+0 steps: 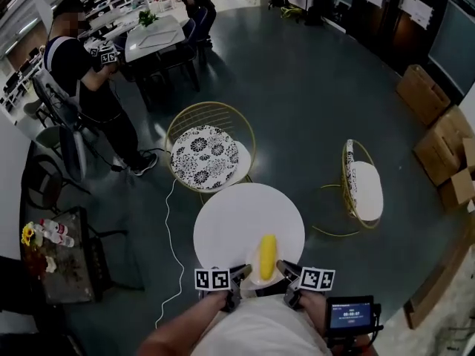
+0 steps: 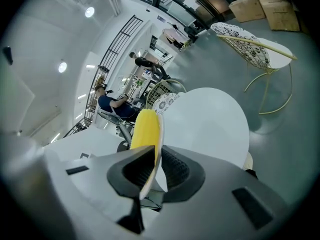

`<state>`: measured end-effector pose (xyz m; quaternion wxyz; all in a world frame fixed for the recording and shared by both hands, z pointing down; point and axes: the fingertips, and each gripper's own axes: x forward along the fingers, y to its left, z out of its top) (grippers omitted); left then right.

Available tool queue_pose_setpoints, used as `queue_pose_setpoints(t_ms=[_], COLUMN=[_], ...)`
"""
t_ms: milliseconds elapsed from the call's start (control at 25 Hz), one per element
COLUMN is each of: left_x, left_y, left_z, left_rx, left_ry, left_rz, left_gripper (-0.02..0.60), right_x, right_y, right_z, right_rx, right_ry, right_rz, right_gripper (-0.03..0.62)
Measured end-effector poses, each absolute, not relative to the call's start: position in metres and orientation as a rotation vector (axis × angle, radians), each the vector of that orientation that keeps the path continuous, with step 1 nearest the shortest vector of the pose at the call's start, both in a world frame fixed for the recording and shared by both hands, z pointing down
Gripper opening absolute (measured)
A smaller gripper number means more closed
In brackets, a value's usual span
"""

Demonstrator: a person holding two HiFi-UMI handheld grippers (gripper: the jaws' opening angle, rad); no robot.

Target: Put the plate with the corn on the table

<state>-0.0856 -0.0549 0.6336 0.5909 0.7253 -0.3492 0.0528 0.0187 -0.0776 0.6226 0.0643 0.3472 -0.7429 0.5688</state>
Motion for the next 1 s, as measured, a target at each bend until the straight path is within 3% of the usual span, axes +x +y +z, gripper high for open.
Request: queue_pose_setpoints(t_ms=[1000], left_x=[-0.085], left_y=[-0.159], left_z=[0.675], left_rx=[1.572], left_ry=[-1.049], left_rz=[0.075], left_gripper=[0.046], right_x=[0.016], right_y=[-0.202], right_z=[0.668], right_rx=[0.703], right_ry=[-2.236], right_rz=[1.641], right_gripper=[0.051])
